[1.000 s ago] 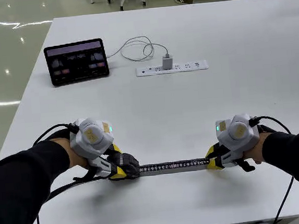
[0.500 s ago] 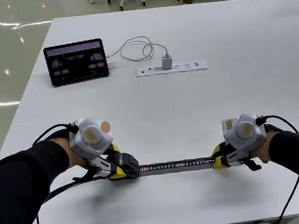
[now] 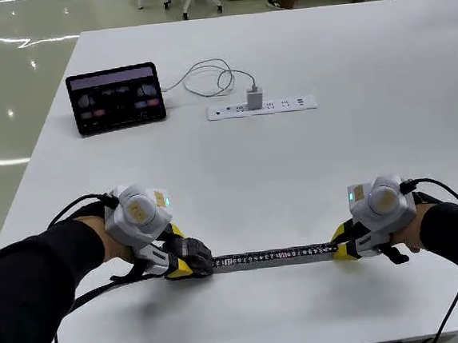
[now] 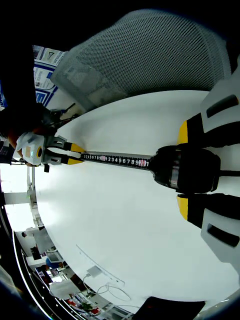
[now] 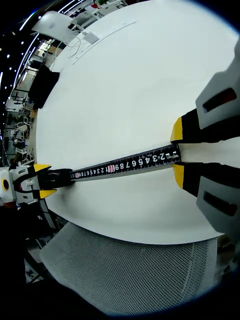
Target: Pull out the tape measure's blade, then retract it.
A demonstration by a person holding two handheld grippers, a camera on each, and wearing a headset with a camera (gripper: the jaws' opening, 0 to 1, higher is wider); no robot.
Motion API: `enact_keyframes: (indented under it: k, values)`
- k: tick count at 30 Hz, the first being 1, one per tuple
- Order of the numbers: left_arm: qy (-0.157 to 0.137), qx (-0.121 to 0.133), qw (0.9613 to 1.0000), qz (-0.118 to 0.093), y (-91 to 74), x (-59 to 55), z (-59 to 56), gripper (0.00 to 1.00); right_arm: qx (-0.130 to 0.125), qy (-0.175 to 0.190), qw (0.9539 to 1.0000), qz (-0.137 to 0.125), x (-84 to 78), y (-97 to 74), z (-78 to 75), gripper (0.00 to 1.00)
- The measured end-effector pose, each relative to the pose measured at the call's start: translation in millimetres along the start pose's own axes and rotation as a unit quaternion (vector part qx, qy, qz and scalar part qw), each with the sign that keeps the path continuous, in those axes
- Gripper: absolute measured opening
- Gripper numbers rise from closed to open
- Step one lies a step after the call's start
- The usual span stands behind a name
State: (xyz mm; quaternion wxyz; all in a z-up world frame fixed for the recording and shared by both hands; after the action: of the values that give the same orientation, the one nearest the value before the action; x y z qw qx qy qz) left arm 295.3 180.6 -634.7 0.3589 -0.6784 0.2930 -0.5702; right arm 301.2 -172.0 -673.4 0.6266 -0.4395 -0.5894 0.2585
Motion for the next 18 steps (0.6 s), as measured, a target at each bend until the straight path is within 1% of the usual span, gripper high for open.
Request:
enact_keyframes:
  k: [18]
  values:
    - [0.000, 0.000, 1.0000, 0.000, 0.3, 0.5, -0.3, 0.31, -0.001, 0.006, 0.9999, 0.009, -7.4, -5.5, -1.8, 0.08]
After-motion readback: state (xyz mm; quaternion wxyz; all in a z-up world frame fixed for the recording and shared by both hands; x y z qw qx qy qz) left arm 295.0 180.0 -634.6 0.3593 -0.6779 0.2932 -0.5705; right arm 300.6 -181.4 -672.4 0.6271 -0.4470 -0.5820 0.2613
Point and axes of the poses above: the centre of the closed fingertips' face, and the gripper's own axes: y roughly forward along the fingers, z roughly to its left, x roughly out of its top, the point moved 10 cm from there along -y, roughly backward along the fingers, and after that the axes turned 6 degrees about -x, right-handed, at the moved point
